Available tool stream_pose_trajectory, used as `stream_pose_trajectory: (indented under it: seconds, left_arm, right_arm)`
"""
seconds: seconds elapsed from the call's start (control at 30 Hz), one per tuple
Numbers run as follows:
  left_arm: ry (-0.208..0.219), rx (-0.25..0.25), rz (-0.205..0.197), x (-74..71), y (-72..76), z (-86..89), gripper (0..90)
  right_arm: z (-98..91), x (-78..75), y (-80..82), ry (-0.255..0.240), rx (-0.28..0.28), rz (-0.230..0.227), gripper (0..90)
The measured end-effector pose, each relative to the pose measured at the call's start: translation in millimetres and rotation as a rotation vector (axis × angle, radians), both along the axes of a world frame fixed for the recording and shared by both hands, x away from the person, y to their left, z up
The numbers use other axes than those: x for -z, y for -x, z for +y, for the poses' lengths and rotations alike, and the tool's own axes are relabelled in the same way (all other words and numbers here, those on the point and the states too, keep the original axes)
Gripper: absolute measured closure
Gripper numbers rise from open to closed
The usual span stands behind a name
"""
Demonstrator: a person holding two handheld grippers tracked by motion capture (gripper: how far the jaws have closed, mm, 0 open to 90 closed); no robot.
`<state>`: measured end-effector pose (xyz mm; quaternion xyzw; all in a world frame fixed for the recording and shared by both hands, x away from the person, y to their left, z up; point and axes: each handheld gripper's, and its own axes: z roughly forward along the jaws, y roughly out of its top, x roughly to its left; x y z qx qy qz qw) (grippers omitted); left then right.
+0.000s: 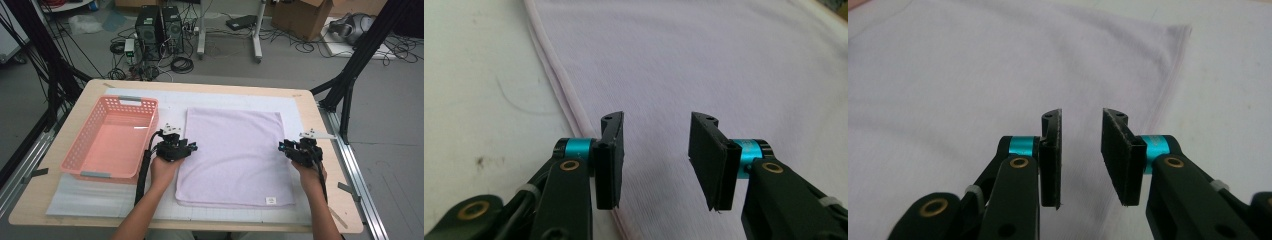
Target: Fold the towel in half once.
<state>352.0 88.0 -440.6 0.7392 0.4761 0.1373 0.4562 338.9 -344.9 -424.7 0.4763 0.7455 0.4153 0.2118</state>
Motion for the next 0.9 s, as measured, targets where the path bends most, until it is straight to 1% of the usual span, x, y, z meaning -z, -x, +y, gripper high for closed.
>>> stream_pose_trajectory:
  seconds: [0.03,0.07,0.1,0.13,0.2,0.27,0.3,0.37,0.5,0.57,0.67,0.77,0.83,0.9]
  left_arm:
    - [0.004,0.005,-0.003,0.0,4.5,0.8,57.9]
    - [-0.01,0.016,-0.002,-0.5,7.9,1.8,58.0]
    - [-0.009,0.018,-0.011,-0.6,12.3,2.6,57.9]
    - [-0.005,0.021,-0.016,-0.5,16.5,3.9,57.9]
    - [0.002,0.027,-0.016,1.5,25.4,6.5,58.0]
    - [0.01,0.031,-0.012,5.6,34.1,10.5,58.0]
    - [0.027,0.027,-0.006,8.0,38.8,12.9,58.0]
    - [0.044,0.025,0.0,11.2,48.3,17.7,58.0]
    - [0.066,0.023,-0.02,9.9,67.8,24.8,58.0]
    - [0.068,0.043,-0.024,9.0,79.7,27.3,58.0]
    - [0.053,0.055,-0.037,8.5,94.0,29.9,58.0]
    - [0.054,0.059,-0.038,8.9,102.7,32.1,58.0]
    - [0.038,0.06,-0.042,9.1,106.1,32.1,58.0]
    - [0.031,0.06,-0.043,10.0,108.7,31.6,58.0]
  right_arm:
    - [-0.1,1.7,6.0,0.006,-0.006,-0.002,69.7]
    - [-0.1,3.2,12.0,0.024,-0.014,-0.001,69.7]
    - [-0.4,5.3,18.1,0.034,-0.02,-0.004,69.7]
    - [-0.4,7.5,24.0,0.034,-0.022,0.003,69.7]
    - [-0.2,11.6,34.6,0.054,-0.029,0.006,69.7]
    - [-1.1,14.4,44.5,0.046,-0.028,0.004,69.7]
    - [-2.0,15.4,49.3,0.039,-0.026,0.001,69.7]
    - [-2.4,17.8,58.5,0.042,-0.028,0.003,69.7]
    - [-3.3,20.6,79.6,0.047,-0.029,0.007,69.7]
    - [-5.0,20.6,91.0,0.043,-0.029,0.014,70.5]
    - [-8.9,19.4,106.4,0.036,-0.031,0.017,72.8]
    - [-11.5,18.1,120.7,0.025,-0.034,0.025,74.3]
    - [-11.8,17.3,129.0,0.009,-0.042,0.04,73.8]
    - [-10.2,17.3,135.4,0.007,-0.057,0.045,72.3]
